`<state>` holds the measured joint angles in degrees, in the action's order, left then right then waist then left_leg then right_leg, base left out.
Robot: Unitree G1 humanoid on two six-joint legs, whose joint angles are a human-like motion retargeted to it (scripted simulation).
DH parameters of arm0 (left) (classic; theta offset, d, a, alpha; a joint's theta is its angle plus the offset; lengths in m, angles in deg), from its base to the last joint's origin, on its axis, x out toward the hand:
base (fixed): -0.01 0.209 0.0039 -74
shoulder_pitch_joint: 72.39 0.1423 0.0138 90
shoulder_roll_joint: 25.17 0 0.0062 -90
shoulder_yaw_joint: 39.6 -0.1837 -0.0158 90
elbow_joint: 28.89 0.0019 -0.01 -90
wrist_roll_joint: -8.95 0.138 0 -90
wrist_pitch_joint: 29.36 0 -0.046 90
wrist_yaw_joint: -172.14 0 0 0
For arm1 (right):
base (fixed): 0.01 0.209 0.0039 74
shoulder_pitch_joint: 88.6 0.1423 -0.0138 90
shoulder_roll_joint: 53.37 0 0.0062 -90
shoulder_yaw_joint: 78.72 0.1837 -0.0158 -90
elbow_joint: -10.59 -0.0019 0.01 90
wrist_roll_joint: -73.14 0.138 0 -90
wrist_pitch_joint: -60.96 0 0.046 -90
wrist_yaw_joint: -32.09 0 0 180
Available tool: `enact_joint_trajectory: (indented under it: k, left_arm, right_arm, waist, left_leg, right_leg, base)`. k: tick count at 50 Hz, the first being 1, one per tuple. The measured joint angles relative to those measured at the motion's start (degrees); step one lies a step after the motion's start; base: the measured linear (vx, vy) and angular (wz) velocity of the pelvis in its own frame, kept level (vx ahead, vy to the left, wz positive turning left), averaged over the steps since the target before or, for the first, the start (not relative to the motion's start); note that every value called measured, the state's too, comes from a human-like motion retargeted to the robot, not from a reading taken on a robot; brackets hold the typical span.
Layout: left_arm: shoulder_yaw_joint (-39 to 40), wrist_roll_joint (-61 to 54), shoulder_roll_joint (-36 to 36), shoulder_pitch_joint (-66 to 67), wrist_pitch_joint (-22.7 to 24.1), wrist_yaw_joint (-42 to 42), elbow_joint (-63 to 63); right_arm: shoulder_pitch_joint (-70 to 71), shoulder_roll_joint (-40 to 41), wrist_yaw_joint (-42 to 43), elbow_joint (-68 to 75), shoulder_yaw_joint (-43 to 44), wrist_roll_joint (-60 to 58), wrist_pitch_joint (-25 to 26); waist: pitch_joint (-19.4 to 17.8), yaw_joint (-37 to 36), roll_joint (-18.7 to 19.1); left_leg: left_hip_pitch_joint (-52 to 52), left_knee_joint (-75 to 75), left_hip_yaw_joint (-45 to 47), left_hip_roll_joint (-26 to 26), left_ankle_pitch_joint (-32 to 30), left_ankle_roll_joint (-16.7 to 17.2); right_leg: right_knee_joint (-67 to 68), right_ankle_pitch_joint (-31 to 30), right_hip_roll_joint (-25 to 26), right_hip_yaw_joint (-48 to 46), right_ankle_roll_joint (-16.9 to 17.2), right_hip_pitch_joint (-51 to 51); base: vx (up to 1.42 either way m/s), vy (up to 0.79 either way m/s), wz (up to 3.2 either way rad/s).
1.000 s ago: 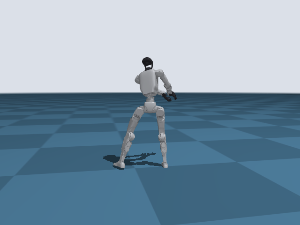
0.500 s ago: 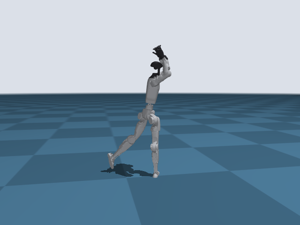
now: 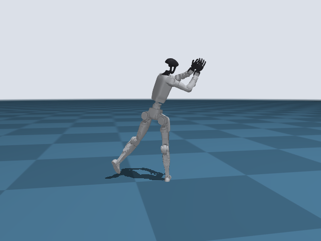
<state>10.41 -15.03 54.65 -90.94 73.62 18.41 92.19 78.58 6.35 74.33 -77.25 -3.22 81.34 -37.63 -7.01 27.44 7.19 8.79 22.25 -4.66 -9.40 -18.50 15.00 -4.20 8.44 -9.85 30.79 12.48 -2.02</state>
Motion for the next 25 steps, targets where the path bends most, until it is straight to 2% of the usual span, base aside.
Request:
enact_joint_trajectory:
  k: [5,11,16,20,22,25]
  left_arm:
    - [-2.0,-3.4,-4.4,19.3,-4.0,-3.2,9.7]
    - [-2.6,-3.3,-7.2,42.4,-6.0,-0.4,18.1]
    - [0.3,-2.5,-7.0,58.0,-7.0,0.4,20.8]
    - [2.3,-0.2,-3.5,67.7,-7.5,-1.7,17.3]
    - [2.5,3.5,1.3,71.5,-7.8,-5.2,11.3]
    - [2.5,9.9,11.5,75.3,-7.3,-10.9,0.0]
  right_arm:
    - [-21.1,15.5,-2.8,6.5,3.6,13.9,-2.8]
    - [-38.2,28.9,-3.5,15.0,-3.4,23.5,-3.1]
    - [-47.5,36.5,-4.1,21.6,-10.0,27.2,-2.4]
    - [-51.8,38.8,-10.3,24.5,-13.9,28.7,-0.6]
    - [-52.7,36.7,-18.0,23.1,-14.1,27.4,1.2]
    - [-53.5,30.1,-27.8,17.4,-12.6,19.2,3.3]
  waist:
    - [-3.1,0.4,-1.0]
    - [-5.8,-0.8,-2.5]
    - [-6.7,-3.5,-1.5]
    - [-5.8,-7.6,0.5]
    - [-4.8,-10.5,1.2]
    - [-3.1,-16.1,1.2]
  left_leg:
    - [-1.5,-0.5,5.6,-6.1,6.6,0.0]
    - [-3.3,-3.9,18.2,-9.3,13.5,-2.7]
    - [-5.2,-8.7,31.0,-9.9,19.6,-5.6]
    - [-7.0,-13.3,37.8,-8.7,24.2,-7.2]
    - [-8.2,-15.3,38.6,-7.6,25.7,-7.7]
    - [-9.5,-17.0,37.7,-5.8,27.1,-8.5]
  right_leg:
    - [1.6,0.0,2.2,-6.0,-1.5,-0.7]
    - [3.0,0.9,0.3,-15.2,-2.6,-1.7]
    - [3.7,1.7,-2.4,-25.1,-2.8,-1.9]
    - [4.4,2.2,-4.4,-33.4,-1.9,-1.5]
    - [5.2,2.2,-5.6,-37.2,-1.1,-1.3]
    - [6.9,1.9,-7.8,-42.1,-0.4,-0.7]
  base:
    - [-0.23,-0.03,1.13]
    - [-0.23,0.09,1.47]
    - [-0.21,0.19,1.91]
    - [-0.16,0.27,1.97]
    - [-0.11,0.33,1.76]
    - [-0.05,0.37,1.42]
